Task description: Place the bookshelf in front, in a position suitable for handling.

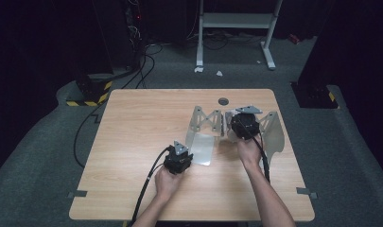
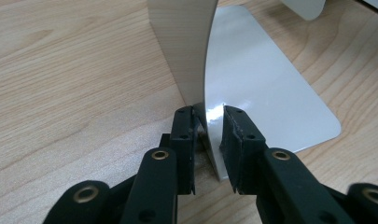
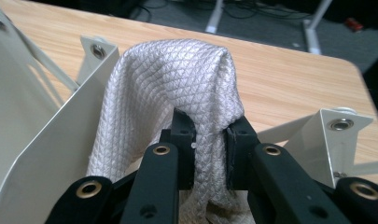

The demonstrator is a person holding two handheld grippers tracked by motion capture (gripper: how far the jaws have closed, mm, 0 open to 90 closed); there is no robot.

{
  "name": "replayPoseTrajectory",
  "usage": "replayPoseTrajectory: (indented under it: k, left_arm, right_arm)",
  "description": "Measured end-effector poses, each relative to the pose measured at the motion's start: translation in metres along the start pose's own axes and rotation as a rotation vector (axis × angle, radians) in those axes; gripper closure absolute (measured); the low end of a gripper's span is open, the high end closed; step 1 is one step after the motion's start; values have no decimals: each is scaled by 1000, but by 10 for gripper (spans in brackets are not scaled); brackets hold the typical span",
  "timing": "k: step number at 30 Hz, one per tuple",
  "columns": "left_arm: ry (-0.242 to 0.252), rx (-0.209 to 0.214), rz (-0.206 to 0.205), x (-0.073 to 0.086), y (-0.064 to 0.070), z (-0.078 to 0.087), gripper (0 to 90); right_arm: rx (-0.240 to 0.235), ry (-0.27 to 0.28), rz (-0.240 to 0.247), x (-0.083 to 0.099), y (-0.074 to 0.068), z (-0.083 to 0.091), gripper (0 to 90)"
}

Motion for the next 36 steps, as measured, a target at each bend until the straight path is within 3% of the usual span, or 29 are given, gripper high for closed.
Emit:
replayPoseTrajectory:
  k: [3, 10, 13, 20, 23, 27, 31, 34, 36]
  left_arm:
    - [0, -1, 0, 0, 0, 0, 743]
    - [-1, 1, 1, 0, 0, 0, 745]
    - [0, 1, 2, 0, 0, 0, 748]
    - [0, 0, 1, 0, -1, 0, 765]
    - [0, 0, 1, 0, 0, 0, 765]
    - [0, 0, 1, 0, 0, 0, 765]
    - [1, 0, 1, 0, 0, 0, 765]
    - [0, 0, 0, 0, 0, 0, 765]
    - [0, 1, 1, 0, 0, 0, 764]
  right_arm:
    - [20, -35, 27, 13, -2, -7, 779]
    - [50, -137, 9, 50, 0, -28, 780]
    - [82, -122, 29, 46, 0, -25, 780]
    - [92, 4, 15, 6, 6, 5, 780]
    - [110, 33, 23, -1, 6, 12, 780]
    - [133, 6, 55, 7, 5, 10, 783]
    - [141, -80, 82, 35, 2, -7, 784]
    - [102, -127, 89, 52, -6, -16, 781]
    - [15, -145, 54, 62, -14, -22, 779]
Point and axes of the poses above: each handheld gripper's, and its own axes: z roughly backward along the jaws, x roughly out of its underside, y roughly to its right, the point moved 4 cm from there along -z, roughly forward along the jaws, and after that the axes turned 9 degrees about y, right-handed, at the moved point
